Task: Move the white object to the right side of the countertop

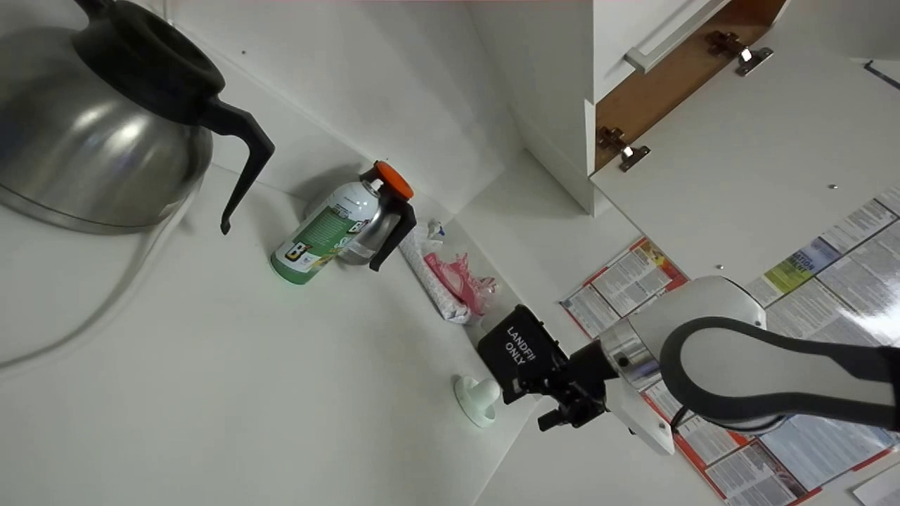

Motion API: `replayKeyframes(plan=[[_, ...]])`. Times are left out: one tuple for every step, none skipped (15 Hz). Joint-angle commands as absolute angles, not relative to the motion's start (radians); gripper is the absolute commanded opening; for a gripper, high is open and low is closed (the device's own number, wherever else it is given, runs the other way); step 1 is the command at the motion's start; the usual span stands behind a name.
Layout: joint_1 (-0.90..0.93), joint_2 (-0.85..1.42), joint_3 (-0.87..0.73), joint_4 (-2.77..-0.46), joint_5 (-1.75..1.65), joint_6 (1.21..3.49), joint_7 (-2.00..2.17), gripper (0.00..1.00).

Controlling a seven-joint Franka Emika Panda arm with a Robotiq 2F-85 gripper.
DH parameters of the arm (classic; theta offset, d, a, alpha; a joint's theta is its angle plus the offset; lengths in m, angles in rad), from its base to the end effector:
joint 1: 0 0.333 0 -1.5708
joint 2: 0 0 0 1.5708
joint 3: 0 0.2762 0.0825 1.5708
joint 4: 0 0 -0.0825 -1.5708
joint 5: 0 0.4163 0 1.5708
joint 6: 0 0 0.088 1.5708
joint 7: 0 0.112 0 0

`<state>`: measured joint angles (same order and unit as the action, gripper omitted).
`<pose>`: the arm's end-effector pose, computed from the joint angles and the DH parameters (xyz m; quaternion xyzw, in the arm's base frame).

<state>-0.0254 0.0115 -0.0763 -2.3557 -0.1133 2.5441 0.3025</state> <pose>0.5394 -0.0540 0.2735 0.9830 -0.1567 0.0914 0.0273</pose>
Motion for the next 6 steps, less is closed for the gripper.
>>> replayKeyframes(plan=[[-0.034,-0.131,-0.056,-2.473,-0.185,2.543,0.414,1.0],[-0.04,-0.149,-0.047,-2.487,-0.192,2.535,0.43,1.0],[-0.044,-0.166,-0.038,-2.499,-0.19,2.526,0.44,1.0],[-0.045,-0.103,-0.041,-2.449,-0.164,2.54,0.394,1.0],[-0.047,-0.12,-0.036,-2.464,-0.165,2.54,0.4,1.0],[-0.048,-0.132,-0.033,-2.474,-0.164,2.54,0.401,1.0]])
